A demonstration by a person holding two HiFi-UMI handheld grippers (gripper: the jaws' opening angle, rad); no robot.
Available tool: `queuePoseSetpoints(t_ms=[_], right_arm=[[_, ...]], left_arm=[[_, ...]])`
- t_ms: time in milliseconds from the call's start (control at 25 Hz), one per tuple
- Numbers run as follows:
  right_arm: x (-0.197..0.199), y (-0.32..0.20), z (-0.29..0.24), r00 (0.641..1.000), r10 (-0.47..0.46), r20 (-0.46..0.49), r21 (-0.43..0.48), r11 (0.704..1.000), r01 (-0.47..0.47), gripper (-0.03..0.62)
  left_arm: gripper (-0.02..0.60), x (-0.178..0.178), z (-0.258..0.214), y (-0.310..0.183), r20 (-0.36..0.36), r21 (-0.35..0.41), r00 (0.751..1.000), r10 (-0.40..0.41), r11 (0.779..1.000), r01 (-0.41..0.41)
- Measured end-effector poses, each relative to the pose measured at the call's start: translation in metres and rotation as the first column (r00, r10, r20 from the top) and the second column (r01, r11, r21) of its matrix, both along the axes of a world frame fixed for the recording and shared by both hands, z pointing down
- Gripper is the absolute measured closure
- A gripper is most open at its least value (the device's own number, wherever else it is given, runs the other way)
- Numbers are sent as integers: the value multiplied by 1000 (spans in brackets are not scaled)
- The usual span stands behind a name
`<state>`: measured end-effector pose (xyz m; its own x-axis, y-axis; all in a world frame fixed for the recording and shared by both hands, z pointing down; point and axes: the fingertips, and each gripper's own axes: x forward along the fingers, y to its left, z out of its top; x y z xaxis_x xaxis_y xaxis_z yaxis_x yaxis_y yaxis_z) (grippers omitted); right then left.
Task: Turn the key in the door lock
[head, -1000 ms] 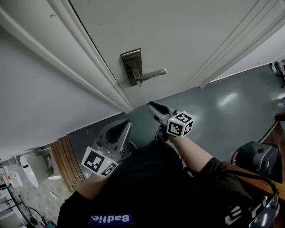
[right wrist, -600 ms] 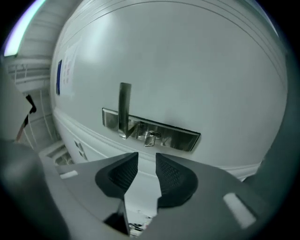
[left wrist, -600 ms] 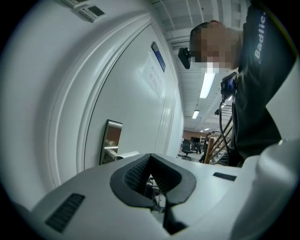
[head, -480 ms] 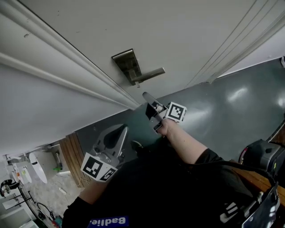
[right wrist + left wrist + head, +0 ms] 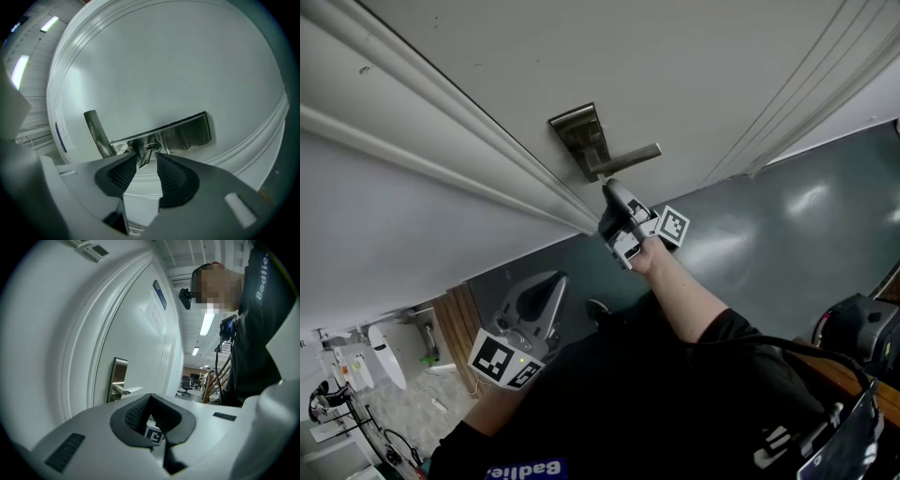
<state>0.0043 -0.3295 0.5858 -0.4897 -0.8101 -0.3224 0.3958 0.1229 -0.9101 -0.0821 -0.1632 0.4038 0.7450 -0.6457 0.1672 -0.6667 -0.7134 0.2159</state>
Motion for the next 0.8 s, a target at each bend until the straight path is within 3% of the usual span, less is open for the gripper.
queuePoseSetpoints(t_ms=[120,240,600,800], right_arm=[[-6,-8,-7,999,-25,22,28,999,25,468],[-4,-14,-8,999,-8,44,24,1000,7,531],[-8,-16,-10,987,-107,117,67,993,100,531],[-11,-18,-11,982,-149,112,83,987,141,530]], left_arm=[[588,-4,3,0,2,-9,1000,-9,1000,9],[588,-5,5,-1,-1,-19,1000,-18,1000,18],[588,-6,8,-5,-13,-36,999,-40,999,39],[588,-6,11,-7,-26,-49,998,-52,997,51]])
